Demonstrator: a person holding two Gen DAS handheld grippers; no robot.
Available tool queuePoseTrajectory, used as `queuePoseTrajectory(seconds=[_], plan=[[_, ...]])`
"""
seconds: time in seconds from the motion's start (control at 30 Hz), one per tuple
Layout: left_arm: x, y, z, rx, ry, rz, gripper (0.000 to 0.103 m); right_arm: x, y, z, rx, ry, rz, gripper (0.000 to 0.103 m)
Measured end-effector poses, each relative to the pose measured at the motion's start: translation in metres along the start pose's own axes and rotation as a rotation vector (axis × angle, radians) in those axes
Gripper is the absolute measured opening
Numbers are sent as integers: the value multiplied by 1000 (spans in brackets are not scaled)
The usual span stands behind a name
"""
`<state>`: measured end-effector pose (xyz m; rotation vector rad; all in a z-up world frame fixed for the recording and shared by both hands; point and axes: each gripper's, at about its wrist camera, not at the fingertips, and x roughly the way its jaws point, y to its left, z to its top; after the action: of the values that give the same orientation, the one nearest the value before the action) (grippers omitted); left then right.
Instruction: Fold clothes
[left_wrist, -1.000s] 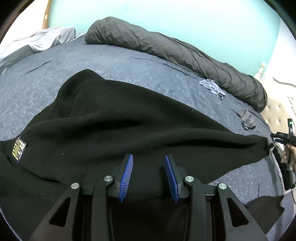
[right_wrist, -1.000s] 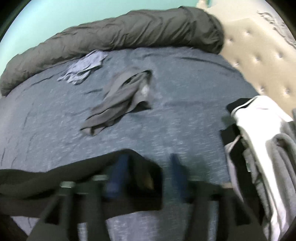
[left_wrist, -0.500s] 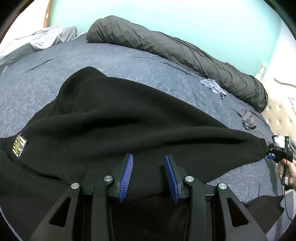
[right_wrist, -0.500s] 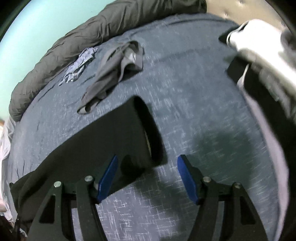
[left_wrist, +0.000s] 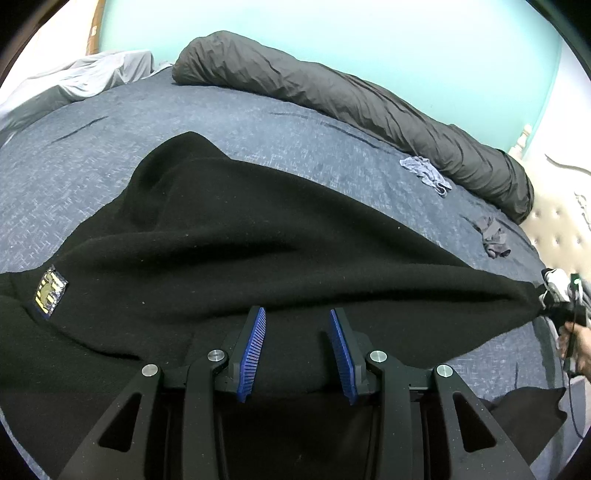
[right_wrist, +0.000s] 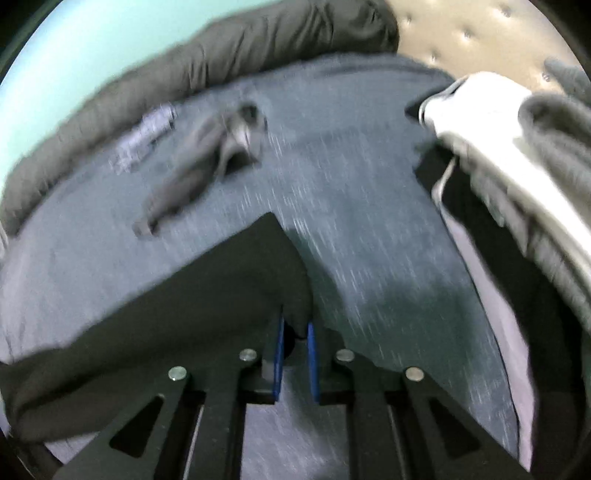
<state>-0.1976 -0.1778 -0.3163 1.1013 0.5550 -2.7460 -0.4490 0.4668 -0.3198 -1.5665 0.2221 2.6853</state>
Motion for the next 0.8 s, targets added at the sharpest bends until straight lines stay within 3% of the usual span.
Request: queuePoseTrajectory(seconds=[0.1,0.2,0.27,0.3,0.4,0.57,0.8], plan=[[-3,2,-1,-2,2,-3,39,9,2,-13,-37,27,-44,15],[-8,6,-1,-11,-1,-8,39,-3,-1,-18,-20,-24,-123,29],[-13,10,-1,-17,-3,-17,39,-25,-2,-24,15,-89,-170,45],[-15,12,0,-26,-2,-25,39,-36,-1,-28,36,-116,-167,45],[-23,19,-2,-38,-1,-32,39,-73,8,-50,108,-178,-52,47],[-42,30,-5,-49,-1,-36,39,-115,61,-94,127,-218,162,53],[-72,51,16,-62,-7,3,39,-112,124,-148,95,-176,332,64]])
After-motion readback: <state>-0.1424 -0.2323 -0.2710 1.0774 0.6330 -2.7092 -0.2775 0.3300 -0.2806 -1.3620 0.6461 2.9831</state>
